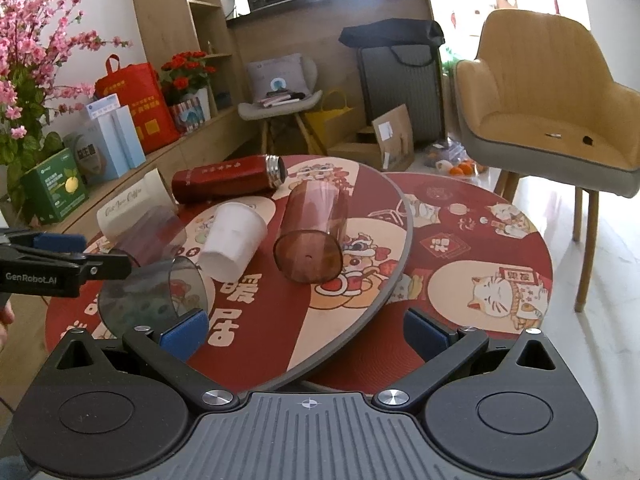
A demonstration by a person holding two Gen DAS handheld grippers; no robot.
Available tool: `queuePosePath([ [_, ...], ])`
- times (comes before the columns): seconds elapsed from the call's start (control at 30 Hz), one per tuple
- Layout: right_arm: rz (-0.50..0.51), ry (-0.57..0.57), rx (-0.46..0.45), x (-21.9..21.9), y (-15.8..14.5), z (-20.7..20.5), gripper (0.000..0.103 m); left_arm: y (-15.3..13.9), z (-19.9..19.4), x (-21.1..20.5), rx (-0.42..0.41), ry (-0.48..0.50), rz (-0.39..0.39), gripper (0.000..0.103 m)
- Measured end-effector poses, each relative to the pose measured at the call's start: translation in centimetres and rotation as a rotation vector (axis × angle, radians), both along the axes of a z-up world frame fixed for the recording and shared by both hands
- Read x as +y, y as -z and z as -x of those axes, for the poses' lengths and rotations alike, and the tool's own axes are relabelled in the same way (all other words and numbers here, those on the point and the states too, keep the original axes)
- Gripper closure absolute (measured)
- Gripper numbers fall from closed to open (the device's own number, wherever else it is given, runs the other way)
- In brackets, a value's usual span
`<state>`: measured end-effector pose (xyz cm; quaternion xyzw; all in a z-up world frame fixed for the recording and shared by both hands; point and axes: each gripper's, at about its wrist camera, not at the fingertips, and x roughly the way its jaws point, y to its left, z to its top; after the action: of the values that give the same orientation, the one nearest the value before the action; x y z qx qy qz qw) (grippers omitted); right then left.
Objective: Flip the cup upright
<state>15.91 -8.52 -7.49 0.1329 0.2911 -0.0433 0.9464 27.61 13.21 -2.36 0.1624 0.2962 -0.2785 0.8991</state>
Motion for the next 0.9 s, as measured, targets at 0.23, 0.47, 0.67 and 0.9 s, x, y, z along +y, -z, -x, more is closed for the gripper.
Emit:
queuePosePath([
  [0.23, -0.003, 0.013, 0.020, -0.4, 0.5, -0.3, 0.000, 2.0, -1.1, 0.2, 0.048, 0.071, -0.075, 0.017],
  [0.47, -0.011, 0.014, 0.035, -0.3, 0.8, -0.7, 0.000, 2.4, -0.7, -0.8, 0.048, 0.136, -0.065, 0.017],
  [0.67, -0.011, 0.016, 0.038, -0.4, 1.0, -0.9, 0.000, 2.8, -0.7, -1.2, 0.077, 0.163, -0.074, 0.017],
  [0.9, -0.022, 0.016, 0.044, -0.7, 1.1, -1.0, 0.000, 3.2, -1.2, -1.4, 0.104, 0.182, -0.076, 0.015],
])
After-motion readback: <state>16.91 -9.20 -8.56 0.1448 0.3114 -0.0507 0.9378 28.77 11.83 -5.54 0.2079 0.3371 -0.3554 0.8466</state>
